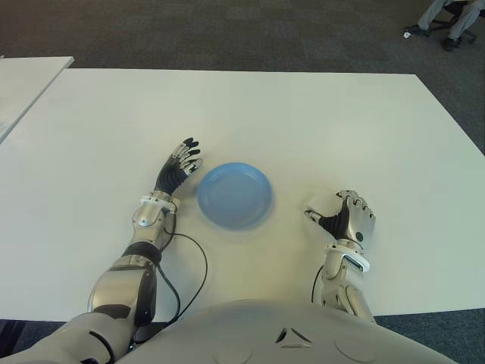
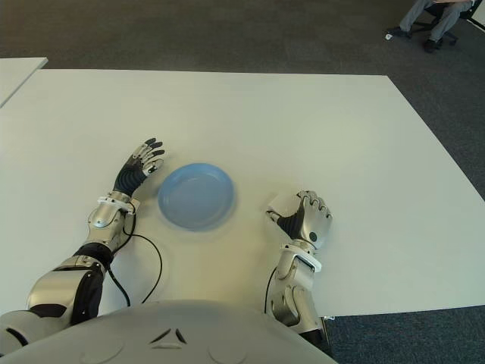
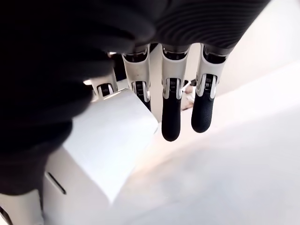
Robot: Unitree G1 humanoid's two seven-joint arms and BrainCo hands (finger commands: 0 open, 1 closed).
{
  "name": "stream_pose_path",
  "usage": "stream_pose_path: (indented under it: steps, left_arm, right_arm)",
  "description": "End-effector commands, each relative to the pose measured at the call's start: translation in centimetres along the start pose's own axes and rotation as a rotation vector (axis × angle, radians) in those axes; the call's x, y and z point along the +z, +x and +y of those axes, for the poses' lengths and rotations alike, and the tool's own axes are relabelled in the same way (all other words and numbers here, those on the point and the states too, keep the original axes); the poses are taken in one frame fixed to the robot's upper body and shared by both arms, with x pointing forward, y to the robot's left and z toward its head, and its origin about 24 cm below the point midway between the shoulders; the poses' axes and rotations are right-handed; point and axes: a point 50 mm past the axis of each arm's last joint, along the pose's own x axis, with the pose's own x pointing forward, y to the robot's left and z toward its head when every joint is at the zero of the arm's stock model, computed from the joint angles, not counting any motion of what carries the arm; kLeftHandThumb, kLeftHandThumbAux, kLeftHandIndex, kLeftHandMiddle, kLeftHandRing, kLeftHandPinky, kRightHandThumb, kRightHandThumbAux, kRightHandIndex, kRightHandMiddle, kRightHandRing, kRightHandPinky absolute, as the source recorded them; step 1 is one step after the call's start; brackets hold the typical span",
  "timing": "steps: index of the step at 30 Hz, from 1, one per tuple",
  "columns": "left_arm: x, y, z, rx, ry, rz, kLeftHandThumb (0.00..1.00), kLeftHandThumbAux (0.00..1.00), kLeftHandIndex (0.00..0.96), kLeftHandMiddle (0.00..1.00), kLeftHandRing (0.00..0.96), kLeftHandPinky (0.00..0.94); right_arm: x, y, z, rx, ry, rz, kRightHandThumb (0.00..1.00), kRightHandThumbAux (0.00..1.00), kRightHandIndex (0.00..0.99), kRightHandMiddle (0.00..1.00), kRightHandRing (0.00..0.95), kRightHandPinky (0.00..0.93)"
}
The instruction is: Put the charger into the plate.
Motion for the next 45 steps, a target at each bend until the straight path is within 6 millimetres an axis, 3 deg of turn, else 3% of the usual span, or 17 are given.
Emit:
stream_pose_path:
  steps: [1,9,15,23,36,45]
  left_arm:
    - [-3.0,-2.6,-1.4,0.003,-0.055,0.147,0.136,0.563,0.044,0.134,0.168,0.223]
    - [-3.1,-2.6,-1.3,0.012,-0.047,0.163,0.139,0.548,0.050,0.144,0.180,0.238]
    - [-3.1,-2.5,-1.3,0.016,-0.048,0.171,0.141,0.550,0.065,0.155,0.191,0.248]
    - [-3.5,-2.3,-1.2,0.086,-0.100,0.204,0.108,0.554,0.073,0.145,0.161,0.183]
    - [-3.8,-2.0,-1.4,0.268,-0.232,0.234,0.056,0.615,0.037,0.088,0.095,0.122]
    - [-3.8,-2.0,-1.5,0.298,-0.241,0.232,0.034,0.612,0.030,0.073,0.078,0.107]
  right_arm:
    - [2.9,0.9,-2.1,-0.068,0.068,-0.088,0.747,0.708,0.441,0.866,0.863,0.868]
    - [7.1,1.0,-3.8,-0.126,0.165,-0.238,0.748,0.708,0.441,0.873,0.870,0.876]
    - [9.0,1.0,-3.8,-0.133,0.186,-0.307,0.748,0.708,0.441,0.876,0.874,0.879]
    - [12.2,0.9,-3.8,-0.114,0.222,-0.406,0.749,0.709,0.441,0.874,0.874,0.881]
    - [14.5,0.4,-2.6,-0.075,0.282,-0.512,0.751,0.708,0.441,0.879,0.880,0.886]
    - [15.0,0.4,-2.0,-0.029,0.304,-0.528,0.751,0.708,0.442,0.880,0.883,0.888]
